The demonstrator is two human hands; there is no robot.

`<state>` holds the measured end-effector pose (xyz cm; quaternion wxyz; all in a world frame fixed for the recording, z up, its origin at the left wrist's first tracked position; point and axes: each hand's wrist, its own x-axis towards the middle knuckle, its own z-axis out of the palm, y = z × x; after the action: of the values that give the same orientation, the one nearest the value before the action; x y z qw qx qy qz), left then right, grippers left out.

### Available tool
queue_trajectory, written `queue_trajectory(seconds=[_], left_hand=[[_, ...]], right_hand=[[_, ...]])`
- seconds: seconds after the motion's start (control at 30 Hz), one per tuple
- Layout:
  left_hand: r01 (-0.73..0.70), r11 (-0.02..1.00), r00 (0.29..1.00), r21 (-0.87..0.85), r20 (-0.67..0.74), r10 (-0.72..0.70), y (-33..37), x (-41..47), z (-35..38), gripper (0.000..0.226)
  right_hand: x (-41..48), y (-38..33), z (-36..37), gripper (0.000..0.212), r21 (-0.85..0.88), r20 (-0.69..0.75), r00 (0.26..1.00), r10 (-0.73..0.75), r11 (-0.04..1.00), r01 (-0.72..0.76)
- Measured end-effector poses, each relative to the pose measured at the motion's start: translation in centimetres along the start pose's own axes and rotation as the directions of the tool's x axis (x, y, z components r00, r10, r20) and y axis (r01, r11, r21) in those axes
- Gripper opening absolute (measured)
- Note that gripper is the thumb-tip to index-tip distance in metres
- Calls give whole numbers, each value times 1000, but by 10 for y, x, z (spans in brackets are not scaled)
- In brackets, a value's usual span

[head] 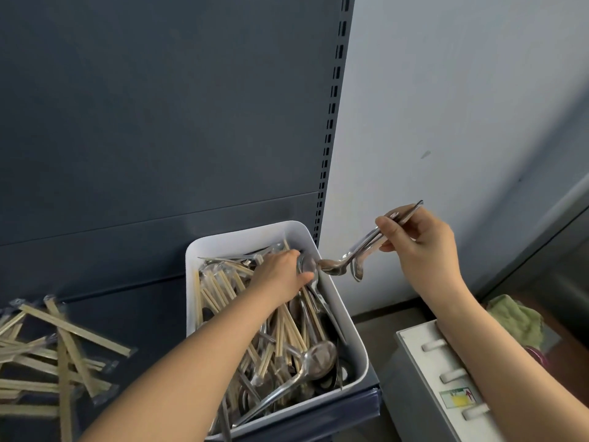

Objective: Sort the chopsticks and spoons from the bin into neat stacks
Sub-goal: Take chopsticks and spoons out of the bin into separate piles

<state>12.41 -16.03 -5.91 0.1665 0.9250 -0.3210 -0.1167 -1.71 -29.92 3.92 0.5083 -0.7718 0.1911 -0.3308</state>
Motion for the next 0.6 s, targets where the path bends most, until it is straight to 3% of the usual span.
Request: queue_trajectory(seconds=[0.2, 0.3, 0.4, 0.5, 0.6], left_hand=[[51, 993, 998, 110, 43, -56, 2, 20, 28, 57], [69, 994, 997, 85, 31, -71, 0, 17, 30, 50], [88, 990, 995, -110, -28, -91, -1, 10, 18, 29], [57, 923, 993, -380, -74, -92, 1, -2, -5, 17], [-17, 867, 984, -498, -163, -74, 1, -16, -34, 12]], right_hand=[[-2, 4, -10, 15, -15, -14, 1000, 0, 1000, -1], [-5, 5, -11, 14, -18, -16, 1000, 2, 1000, -2], [-6, 5, -10, 16, -27, -12, 1000, -2, 1000, 2], [-5, 4, -9, 18, -15, -5, 1000, -18, 1000, 18], [-3, 2, -8, 18, -4, -2, 1000, -28, 1000, 28]])
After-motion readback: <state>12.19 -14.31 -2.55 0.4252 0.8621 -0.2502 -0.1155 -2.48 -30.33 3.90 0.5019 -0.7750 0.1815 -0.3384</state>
